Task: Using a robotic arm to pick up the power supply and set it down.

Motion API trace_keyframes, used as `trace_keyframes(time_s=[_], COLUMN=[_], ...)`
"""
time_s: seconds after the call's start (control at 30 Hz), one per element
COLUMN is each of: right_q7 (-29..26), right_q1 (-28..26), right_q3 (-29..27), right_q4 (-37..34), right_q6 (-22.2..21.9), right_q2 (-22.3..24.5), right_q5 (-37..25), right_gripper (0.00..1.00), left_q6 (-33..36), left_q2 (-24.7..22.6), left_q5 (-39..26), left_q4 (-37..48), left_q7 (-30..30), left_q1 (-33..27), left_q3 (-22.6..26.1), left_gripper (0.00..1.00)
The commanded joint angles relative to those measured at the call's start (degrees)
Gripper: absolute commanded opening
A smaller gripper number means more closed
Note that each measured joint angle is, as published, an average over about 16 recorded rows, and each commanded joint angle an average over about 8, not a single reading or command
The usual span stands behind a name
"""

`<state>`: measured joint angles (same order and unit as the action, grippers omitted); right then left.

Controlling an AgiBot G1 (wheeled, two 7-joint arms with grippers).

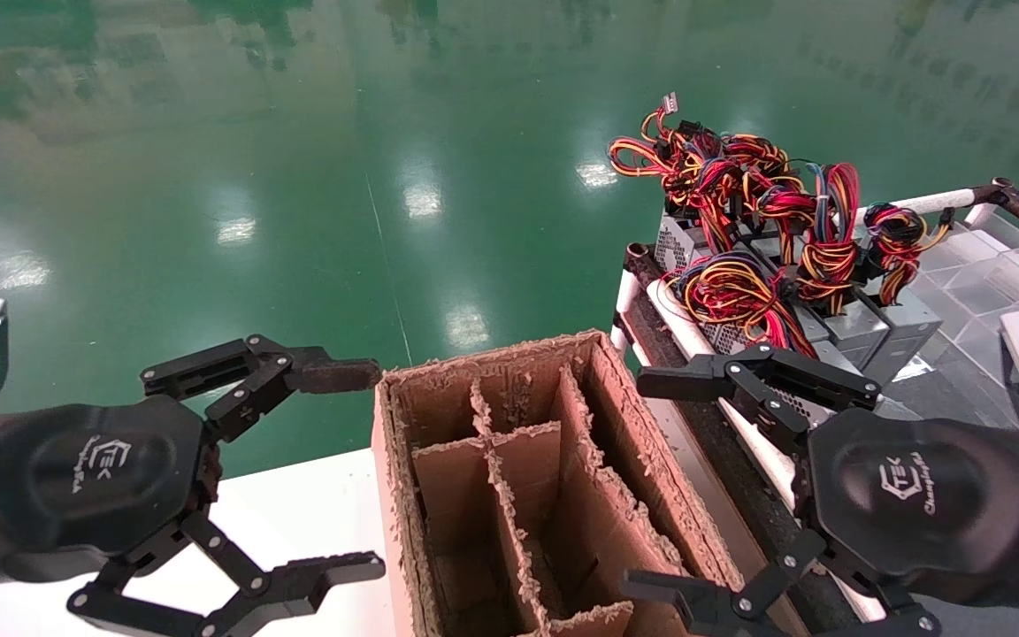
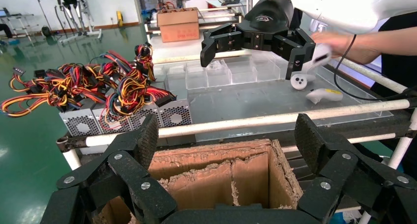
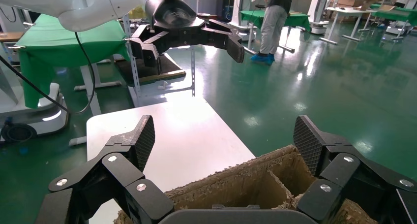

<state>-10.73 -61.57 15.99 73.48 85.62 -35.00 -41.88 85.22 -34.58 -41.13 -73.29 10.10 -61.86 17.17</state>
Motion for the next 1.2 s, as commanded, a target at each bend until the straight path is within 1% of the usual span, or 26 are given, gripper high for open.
trace_keyframes(time_s=[0.03,1.2], right_q7=[0.0,0.0], right_q1=[0.0,0.0], right_q3=[0.0,0.0], right_q4=[0.0,0.0], right_q6=[0.0,0.0], right_q2=[0.0,0.0], right_q5=[0.0,0.0], right_gripper=[1.0,1.0], left_q6=[0.0,0.0], left_q2=[0.0,0.0], left_q5=[0.0,0.0], left_q4=[0.0,0.0], left_q7=[0.0,0.0], left_q1=[0.0,0.0], left_q3=[0.0,0.0], left_gripper=[1.0,1.0])
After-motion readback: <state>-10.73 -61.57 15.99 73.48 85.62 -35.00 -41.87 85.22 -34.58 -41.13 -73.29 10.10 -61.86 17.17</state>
